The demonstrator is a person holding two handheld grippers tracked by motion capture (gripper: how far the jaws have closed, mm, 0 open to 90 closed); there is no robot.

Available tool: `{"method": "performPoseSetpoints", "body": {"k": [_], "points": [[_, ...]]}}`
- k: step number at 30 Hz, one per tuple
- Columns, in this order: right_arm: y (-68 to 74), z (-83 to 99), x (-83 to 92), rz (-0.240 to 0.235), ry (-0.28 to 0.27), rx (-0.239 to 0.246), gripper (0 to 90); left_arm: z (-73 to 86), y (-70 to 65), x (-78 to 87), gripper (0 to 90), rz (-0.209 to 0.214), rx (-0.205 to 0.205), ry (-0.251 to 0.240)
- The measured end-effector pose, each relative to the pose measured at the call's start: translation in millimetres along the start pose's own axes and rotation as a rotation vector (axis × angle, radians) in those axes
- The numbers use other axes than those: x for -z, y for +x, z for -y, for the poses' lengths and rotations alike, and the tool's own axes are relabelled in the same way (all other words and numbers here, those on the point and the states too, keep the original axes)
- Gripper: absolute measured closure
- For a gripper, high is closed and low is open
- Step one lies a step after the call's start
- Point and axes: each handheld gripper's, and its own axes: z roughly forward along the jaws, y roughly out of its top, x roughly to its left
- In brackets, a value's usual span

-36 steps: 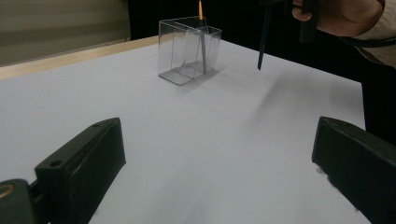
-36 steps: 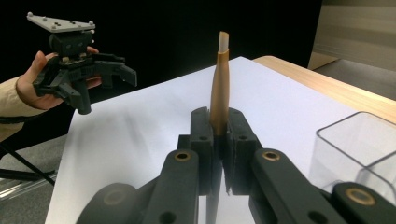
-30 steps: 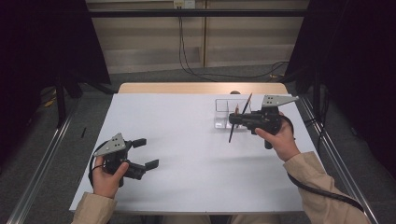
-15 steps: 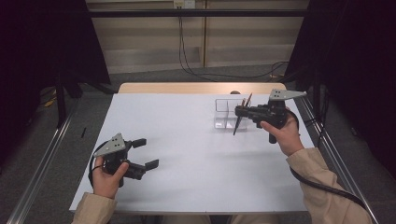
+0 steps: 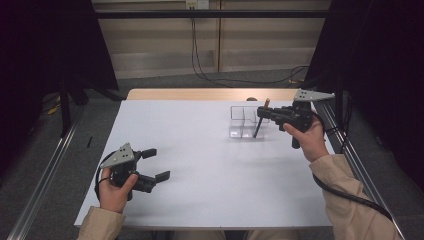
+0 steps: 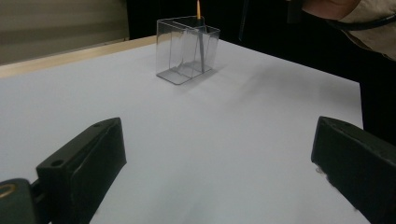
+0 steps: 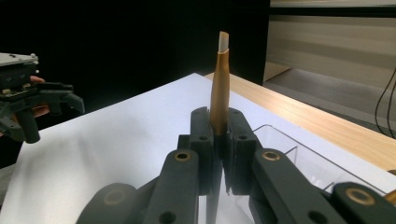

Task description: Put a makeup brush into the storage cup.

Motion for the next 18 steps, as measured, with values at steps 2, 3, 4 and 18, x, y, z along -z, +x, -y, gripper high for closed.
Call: {"method": "performPoseSetpoints", "body": {"k": [2,3,4,18], "points": [[-3.0,-1.8,1.1,0.012,-0.005,-0.001,84.1,-0.1,-0.1,0.0,2.8,0.0,0.001,-0.004],[-4.0,-2.2,1.3,0.016,-0.009,-0.002,84.1,-0.3,-0.2,0.2,2.8,-0.001,0.003,-0.007],[-4.9,-2.7,1.6,0.021,-0.01,-0.002,84.1,-0.3,-0.2,0.3,2.8,0.002,0.005,-0.008],[-19.0,-4.5,-0.4,0.087,-0.01,-0.017,84.1,0.0,-0.1,1.5,3.0,-0.007,0.008,-0.014]]}}
